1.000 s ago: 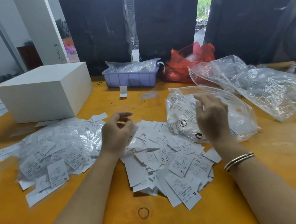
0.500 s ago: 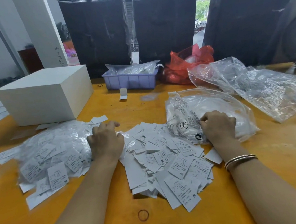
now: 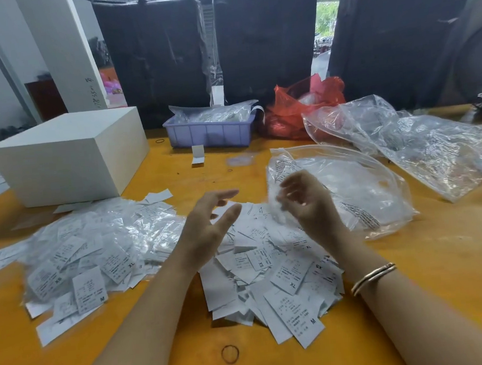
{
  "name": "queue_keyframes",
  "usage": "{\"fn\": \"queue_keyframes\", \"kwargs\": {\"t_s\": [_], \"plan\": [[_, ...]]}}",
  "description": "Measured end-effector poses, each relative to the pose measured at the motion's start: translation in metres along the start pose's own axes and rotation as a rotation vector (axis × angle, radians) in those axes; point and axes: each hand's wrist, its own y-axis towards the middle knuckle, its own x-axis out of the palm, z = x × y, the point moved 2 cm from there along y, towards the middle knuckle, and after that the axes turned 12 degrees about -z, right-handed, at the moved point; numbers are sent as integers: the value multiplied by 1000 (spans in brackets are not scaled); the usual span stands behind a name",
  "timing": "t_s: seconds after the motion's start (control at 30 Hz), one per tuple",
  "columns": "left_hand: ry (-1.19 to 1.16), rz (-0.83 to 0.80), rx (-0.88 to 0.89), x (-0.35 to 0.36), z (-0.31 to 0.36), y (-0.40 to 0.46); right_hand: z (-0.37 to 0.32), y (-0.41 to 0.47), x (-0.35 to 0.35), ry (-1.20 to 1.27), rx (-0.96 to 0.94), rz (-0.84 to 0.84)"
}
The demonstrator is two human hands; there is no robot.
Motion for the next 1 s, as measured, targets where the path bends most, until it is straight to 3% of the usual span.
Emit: {"fn": "queue_keyframes", "kwargs": {"t_s": [0.1,0.2,0.33,0.47,0.53,0.63,0.7,0.87,1.0], "plan": [[-119,-130,-16,6,4,0,-8,-2,23,321,64,-186],[-166,-119,-1,8,4,2,-12,-1,33,399,32,-240],[-319,4,-27,6,-2,3,-11,-3,36,343,53,-304],[-417,116,-62,1,-7,5,-5,-3,28,244,128,-228],[-449,169,-92,0,-9,5,-1,-2,26,8,176,-244],[-493,217,-124,-1,-12,5,4,-3,32,-459,213,-400],[-494,231,-131,-1,-13,5,4,-3,36,-567,244,-437],[-546,221,-123,-1,-16,6,5,0,35,-540,323,-443],[-572,221,-126,-1,-18,6,7,0,35,-325,415,-403]]}}
